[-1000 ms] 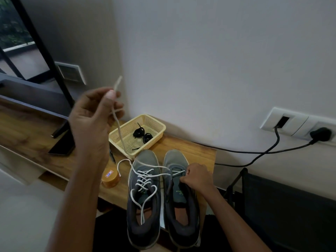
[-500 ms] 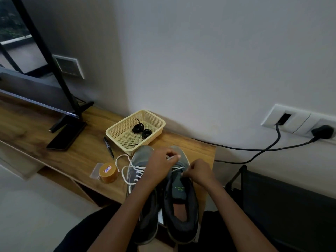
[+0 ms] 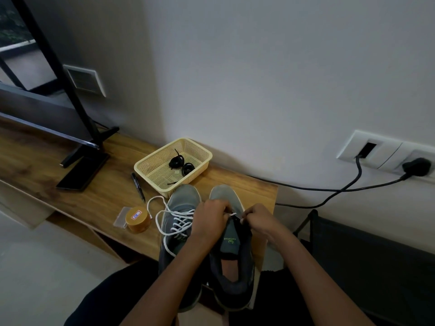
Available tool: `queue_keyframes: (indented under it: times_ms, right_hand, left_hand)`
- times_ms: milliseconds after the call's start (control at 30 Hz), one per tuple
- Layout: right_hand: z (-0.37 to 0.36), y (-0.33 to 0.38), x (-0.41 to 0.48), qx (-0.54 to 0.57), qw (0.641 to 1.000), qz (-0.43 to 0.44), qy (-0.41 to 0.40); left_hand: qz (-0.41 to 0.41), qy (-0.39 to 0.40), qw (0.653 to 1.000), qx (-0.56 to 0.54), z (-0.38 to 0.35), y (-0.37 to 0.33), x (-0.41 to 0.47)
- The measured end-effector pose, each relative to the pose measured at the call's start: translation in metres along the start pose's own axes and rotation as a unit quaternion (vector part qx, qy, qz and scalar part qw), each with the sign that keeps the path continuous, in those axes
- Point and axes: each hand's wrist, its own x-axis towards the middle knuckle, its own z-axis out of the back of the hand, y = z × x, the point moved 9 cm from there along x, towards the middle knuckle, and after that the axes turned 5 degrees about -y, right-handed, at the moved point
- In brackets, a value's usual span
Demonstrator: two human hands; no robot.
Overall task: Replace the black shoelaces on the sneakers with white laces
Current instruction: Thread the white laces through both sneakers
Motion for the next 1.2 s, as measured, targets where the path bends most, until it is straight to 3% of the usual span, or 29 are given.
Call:
queue_keyframes:
  times_ms: [200,1200]
  right_hand:
    - [0.004,0.002,-0.011,0.044,0.998,-0.028,0.035]
    - [0.006,0.006,-0.022,0.1,0.993,-0.036,0.056]
  left_hand:
    - [-0.04,0.0,0.999,0.028,-0.009,-0.008,0.0]
    - [-0.004,-0.025,1.0,-0.002,-0.019,-0.005,-0.003]
